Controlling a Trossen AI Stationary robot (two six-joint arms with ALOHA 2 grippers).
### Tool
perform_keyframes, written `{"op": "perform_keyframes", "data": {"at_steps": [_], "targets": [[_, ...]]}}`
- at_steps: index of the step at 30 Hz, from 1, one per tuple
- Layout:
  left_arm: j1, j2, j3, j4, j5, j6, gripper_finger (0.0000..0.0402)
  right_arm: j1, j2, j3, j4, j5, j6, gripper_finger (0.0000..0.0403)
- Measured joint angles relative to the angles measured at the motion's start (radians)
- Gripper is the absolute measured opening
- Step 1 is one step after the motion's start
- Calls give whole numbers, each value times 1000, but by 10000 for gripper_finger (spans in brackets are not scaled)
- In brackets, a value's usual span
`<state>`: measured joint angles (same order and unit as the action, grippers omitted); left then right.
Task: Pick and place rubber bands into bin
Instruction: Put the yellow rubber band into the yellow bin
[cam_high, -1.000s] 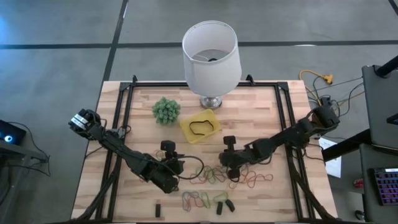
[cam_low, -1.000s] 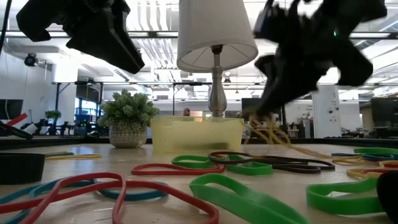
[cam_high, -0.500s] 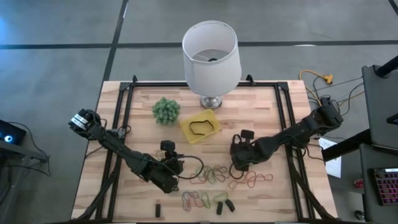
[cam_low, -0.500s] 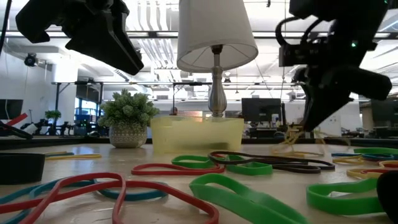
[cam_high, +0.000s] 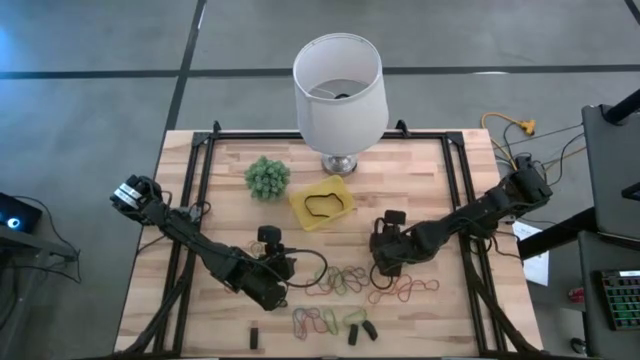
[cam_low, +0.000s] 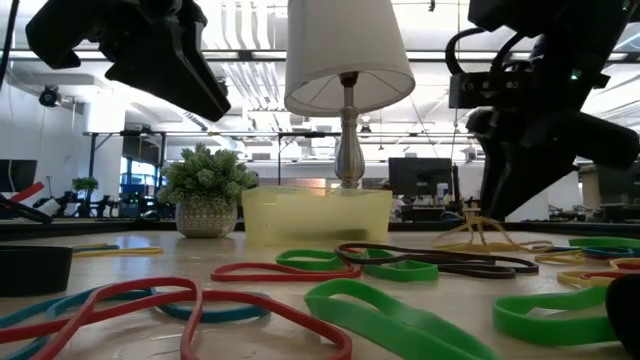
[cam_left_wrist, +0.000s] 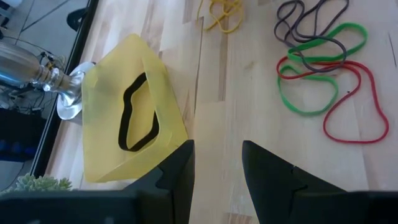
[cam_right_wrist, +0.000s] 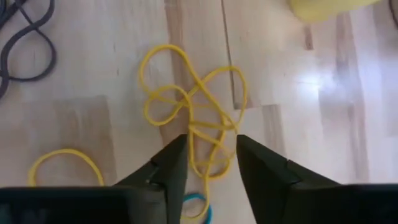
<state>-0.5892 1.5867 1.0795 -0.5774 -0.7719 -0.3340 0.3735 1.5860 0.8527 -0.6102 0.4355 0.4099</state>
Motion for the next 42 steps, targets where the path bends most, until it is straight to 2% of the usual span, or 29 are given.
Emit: {"op": "perform_keyframes", "data": {"at_steps": [3, 8, 15, 21, 25, 31, 37, 42], "targets": [[0, 0, 0, 0, 0, 0, 118, -4, 0, -4, 28, 45, -20, 150], [0, 0, 0, 0, 0, 0, 118, -28, 0, -12, 26, 54, -18, 150], [0, 0, -1, 0, 0, 0, 118, -50, 0, -47, 76, -29, -12, 140], [0, 0, -1, 0, 0, 0, 118, -51, 0, -76, 109, -3, -10, 130], [0, 0, -1, 0, 0, 0, 118, -53, 0, -77, 108, 13, -25, 105], [0, 0, -2, 0, 0, 0, 118, -53, 0, -77, 91, 55, -52, 18], [0, 0, -2, 0, 0, 0, 118, -51, -2, -55, 78, 92, -55, 9], [0, 0, -2, 0, 0, 0, 118, -26, -5, 36, -37, 142, -55, 8]]}}
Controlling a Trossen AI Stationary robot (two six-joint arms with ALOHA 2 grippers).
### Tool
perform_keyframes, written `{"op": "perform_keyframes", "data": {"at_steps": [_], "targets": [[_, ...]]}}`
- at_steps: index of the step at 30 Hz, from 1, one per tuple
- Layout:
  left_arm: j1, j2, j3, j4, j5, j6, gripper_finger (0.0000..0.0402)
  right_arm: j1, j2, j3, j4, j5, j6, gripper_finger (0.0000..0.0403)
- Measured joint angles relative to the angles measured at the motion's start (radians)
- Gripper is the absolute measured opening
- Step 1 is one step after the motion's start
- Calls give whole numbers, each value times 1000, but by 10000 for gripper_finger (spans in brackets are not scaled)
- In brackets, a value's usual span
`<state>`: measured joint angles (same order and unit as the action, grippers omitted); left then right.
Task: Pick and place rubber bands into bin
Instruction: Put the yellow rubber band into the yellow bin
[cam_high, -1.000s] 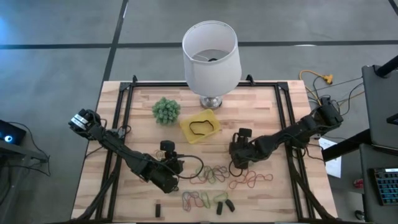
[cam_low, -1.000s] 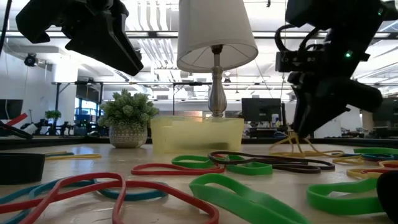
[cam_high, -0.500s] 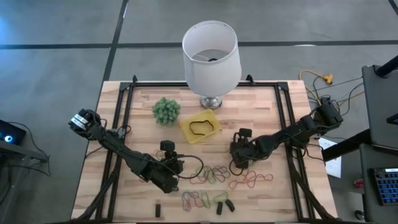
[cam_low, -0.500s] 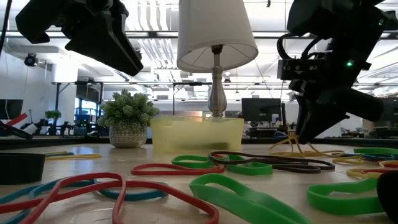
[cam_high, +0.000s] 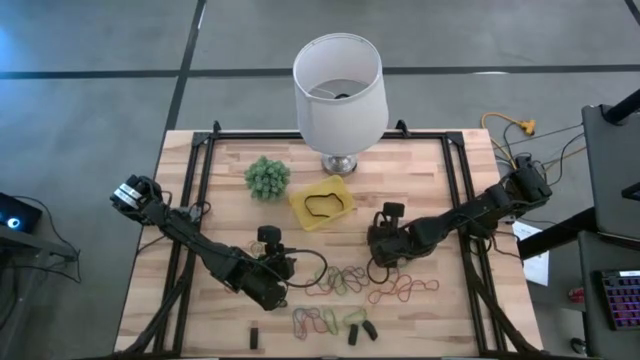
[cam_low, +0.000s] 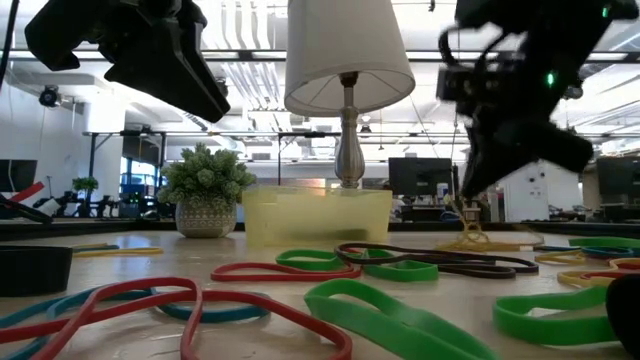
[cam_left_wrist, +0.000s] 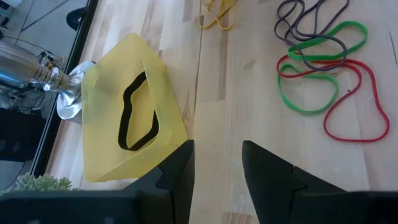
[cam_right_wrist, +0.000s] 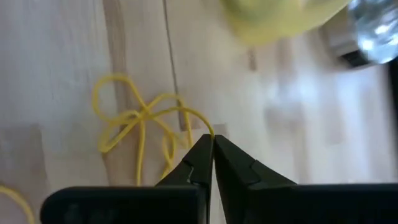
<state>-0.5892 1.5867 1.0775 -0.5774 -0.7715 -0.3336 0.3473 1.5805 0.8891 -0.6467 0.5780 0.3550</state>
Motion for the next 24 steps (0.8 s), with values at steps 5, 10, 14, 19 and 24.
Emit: {"op": "perform_keyframes", "data": {"at_steps": [5, 10, 14, 19, 24], "targets": [[0, 0, 0, 0, 0, 0, 118, 48, -1, 147, -149, 62, -12, 8], [0, 0, 0, 0, 0, 0, 118, 97, -1, 295, -216, 153, -78, 8], [0, 0, 0, 0, 0, 0, 118, 114, -1, 391, -212, 240, -196, 8], [0, 0, 0, 0, 0, 0, 118, 77, -1, 452, -155, 312, -357, 8], [0, 0, 0, 0, 0, 0, 118, -10, -1, 431, 33, 316, -542, 8]]}}
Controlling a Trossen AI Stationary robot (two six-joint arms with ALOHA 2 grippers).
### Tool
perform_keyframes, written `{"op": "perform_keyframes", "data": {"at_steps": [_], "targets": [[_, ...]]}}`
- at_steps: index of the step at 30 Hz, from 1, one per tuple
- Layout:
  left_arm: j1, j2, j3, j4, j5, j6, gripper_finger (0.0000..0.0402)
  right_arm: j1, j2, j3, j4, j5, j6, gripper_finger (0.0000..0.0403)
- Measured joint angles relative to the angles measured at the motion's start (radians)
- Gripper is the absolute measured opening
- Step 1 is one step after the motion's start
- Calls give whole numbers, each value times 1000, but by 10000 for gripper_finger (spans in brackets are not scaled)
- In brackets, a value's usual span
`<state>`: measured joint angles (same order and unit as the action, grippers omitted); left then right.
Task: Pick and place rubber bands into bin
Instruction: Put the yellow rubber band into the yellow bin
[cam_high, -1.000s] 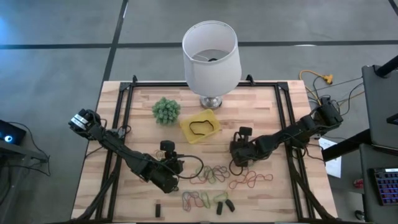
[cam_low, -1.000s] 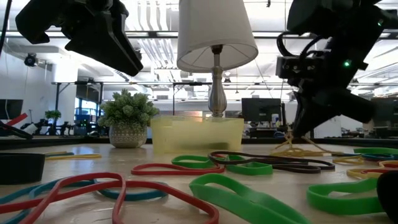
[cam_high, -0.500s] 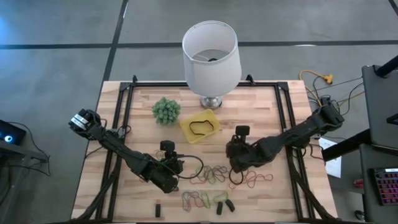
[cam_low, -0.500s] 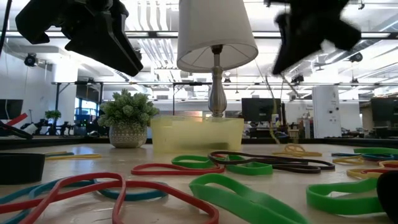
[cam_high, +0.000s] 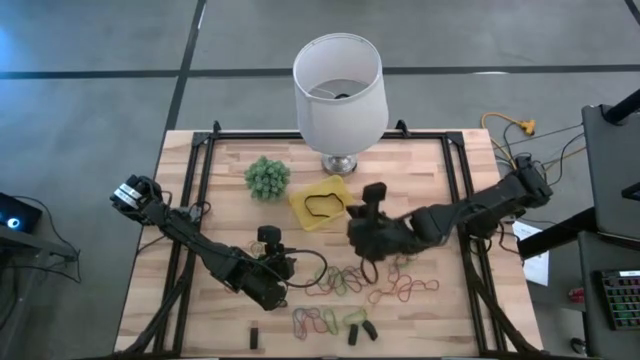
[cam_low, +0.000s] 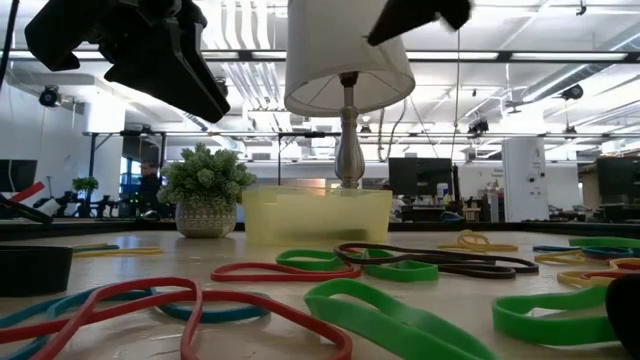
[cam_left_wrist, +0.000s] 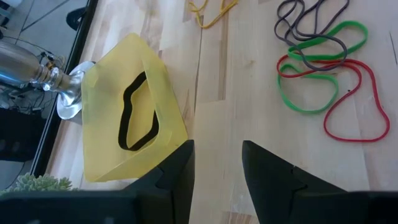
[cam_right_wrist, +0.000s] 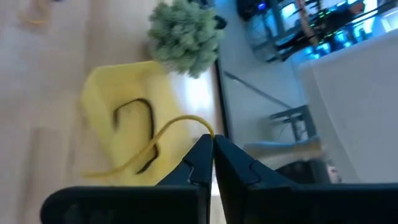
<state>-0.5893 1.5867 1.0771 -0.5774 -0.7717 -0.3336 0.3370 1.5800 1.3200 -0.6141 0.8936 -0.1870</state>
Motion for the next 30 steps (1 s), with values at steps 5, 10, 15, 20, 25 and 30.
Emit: {"op": "perform_keyframes", "data": {"at_steps": [5, 10, 15, 20, 25, 30], "targets": [[-1, 0, 0, 0, 1, 0, 118, -114, 7, -34, 132, -55, -108, 8], [-1, 0, 0, -10, 4, 0, 118, -231, 9, -92, 233, -178, -134, 8], [-1, 0, 0, -9, 4, 0, 118, -316, 10, -167, 356, -284, -150, 8], [-1, 0, 0, -9, 5, 0, 118, -370, 10, -254, 504, -399, -157, 9], [-1, 0, -2, -9, 5, 0, 118, -399, 10, -315, 602, -462, -158, 9], [-1, 0, -2, -8, 5, 0, 118, -421, 10, -347, 644, -577, -133, 9]]}}
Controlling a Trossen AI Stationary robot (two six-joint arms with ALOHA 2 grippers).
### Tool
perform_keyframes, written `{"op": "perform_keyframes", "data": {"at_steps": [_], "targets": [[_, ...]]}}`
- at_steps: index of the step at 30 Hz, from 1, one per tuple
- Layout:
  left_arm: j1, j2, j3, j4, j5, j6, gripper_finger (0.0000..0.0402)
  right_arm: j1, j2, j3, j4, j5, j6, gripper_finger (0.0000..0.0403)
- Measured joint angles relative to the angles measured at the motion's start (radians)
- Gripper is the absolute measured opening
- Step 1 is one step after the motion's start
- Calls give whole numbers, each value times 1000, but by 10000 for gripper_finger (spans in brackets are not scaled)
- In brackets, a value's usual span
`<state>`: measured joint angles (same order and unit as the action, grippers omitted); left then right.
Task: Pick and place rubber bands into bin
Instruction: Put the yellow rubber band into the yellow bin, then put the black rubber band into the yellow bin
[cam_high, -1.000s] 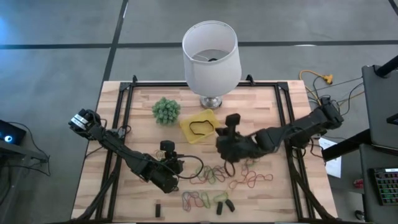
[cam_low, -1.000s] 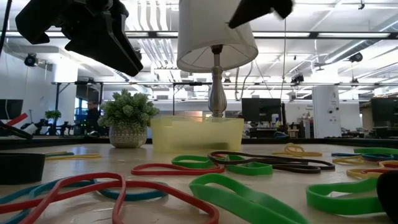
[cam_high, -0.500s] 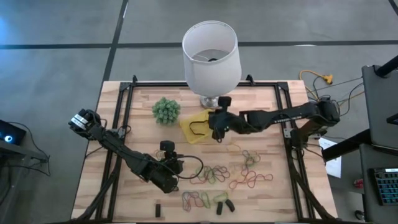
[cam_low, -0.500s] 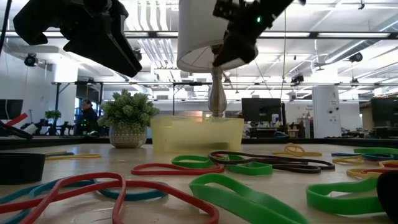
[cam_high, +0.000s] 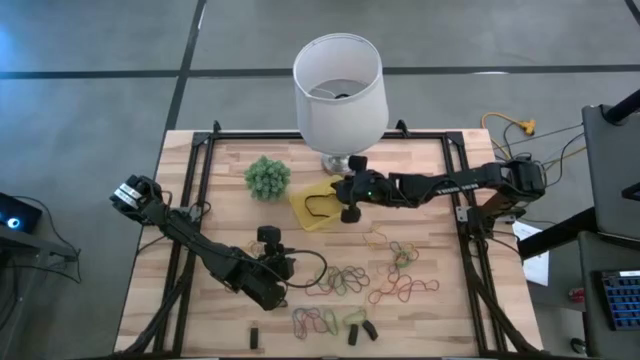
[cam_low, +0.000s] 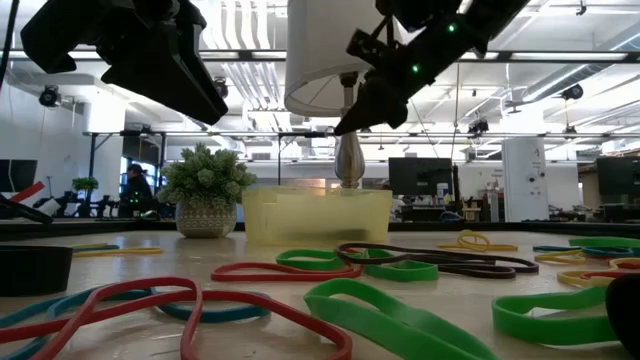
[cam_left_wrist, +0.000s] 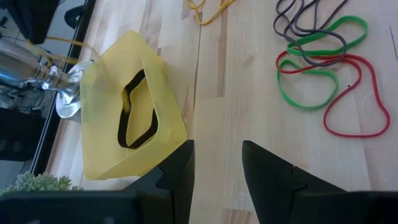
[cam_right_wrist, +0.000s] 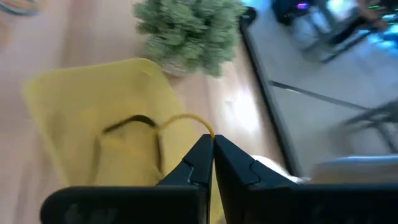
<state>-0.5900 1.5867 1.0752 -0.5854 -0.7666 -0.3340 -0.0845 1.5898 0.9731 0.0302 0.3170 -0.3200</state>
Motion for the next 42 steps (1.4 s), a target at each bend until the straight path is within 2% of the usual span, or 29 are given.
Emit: {"op": "perform_keyframes", "data": {"at_steps": [5, 12, 19, 22, 25, 28, 36, 42], "targets": [[0, 0, 0, 1, 0, -1, 118, -41, 0, -11, 3, -130, 88, 24], [0, 0, 0, 8, 0, -3, 118, -46, 0, -22, 3, -147, 104, 82], [0, 0, 0, 10, 3, -4, 118, -46, -2, -22, -13, -222, 126, 134], [1, 0, -2, 14, 82, -35, 118, -29, -6, -19, -77, -280, 128, 146], [-1, 0, -7, 18, 237, -63, 118, 13, -6, -17, -144, -313, 138, 150], [-17, 0, -20, 36, 320, -107, 118, 78, -6, -18, -193, -318, 141, 146], [-74, 0, -40, 57, 405, -184, 118, 274, -6, -22, -215, -317, 223, 127], [-82, 0, -67, 121, 452, -193, 118, 412, -5, -50, -224, -290, 357, 115]]}}
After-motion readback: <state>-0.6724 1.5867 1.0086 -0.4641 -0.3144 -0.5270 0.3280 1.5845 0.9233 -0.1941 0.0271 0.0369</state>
